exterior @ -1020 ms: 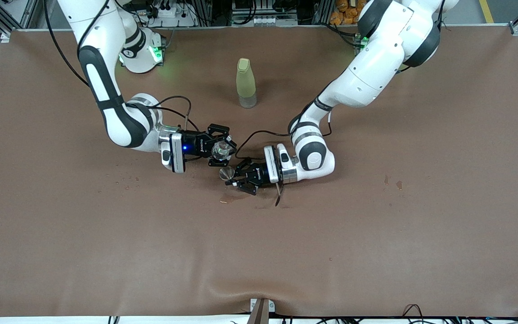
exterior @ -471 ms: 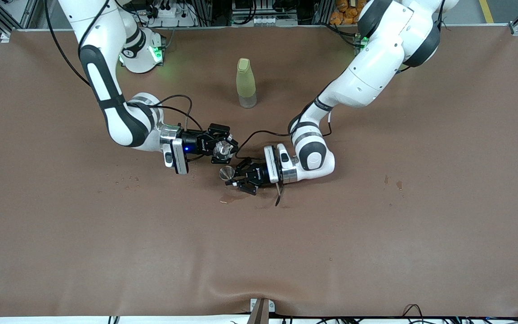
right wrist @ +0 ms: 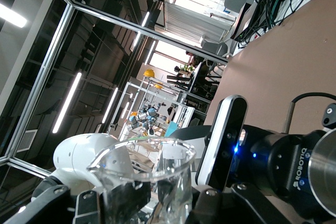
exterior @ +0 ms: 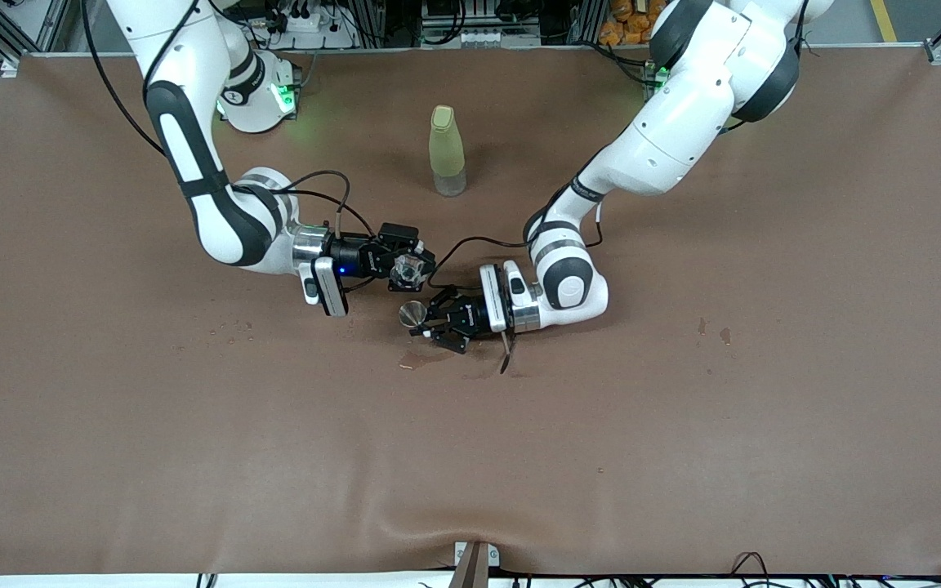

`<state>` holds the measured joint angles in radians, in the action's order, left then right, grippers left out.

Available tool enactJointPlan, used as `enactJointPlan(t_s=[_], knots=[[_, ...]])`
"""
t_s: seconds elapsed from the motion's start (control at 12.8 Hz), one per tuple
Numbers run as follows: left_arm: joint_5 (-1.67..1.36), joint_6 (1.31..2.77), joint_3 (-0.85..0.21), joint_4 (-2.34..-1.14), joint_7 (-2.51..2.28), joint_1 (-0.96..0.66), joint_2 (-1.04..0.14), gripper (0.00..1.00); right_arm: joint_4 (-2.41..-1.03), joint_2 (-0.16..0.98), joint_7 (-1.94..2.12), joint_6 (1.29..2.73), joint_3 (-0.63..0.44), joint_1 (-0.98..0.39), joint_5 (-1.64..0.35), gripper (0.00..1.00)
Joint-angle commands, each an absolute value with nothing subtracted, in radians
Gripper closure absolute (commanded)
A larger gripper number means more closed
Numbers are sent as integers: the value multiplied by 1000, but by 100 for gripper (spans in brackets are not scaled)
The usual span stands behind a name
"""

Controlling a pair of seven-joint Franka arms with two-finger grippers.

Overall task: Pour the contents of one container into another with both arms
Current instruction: 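Tilt the glass beaker with the right gripper over the held jigger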

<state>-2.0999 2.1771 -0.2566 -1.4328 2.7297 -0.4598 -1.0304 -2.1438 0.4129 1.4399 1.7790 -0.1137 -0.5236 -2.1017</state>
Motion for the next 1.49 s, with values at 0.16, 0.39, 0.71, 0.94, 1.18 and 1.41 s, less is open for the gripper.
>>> enactJointPlan(t_s=[0.16,0.39,0.71,0.94,1.18,1.41], knots=[[-2131,2164,-262,-1434,2832,-454,-1037,100,-2154,383,1350,1782,-118,-534,-2115,100],[-2135,2164,-262,-1433,2833,-456,-1034,100,-2151,382,1287,1782,-118,-534,-2115,100],[-2129,2164,-262,-1434,2833,-454,-1035,100,-2146,382,1243,1784,-118,-534,-2115,100],[-2129,2164,-262,-1434,2832,-453,-1034,100,-2140,383,1186,1784,-112,-534,-2115,100],[-2128,2164,-262,-1434,2833,-449,-1035,100,-2134,383,1135,1787,-110,-534,-2115,100],[-2125,2164,-261,-1437,2833,-448,-1032,100,-2131,385,1114,1789,-110,-535,-2115,100]])
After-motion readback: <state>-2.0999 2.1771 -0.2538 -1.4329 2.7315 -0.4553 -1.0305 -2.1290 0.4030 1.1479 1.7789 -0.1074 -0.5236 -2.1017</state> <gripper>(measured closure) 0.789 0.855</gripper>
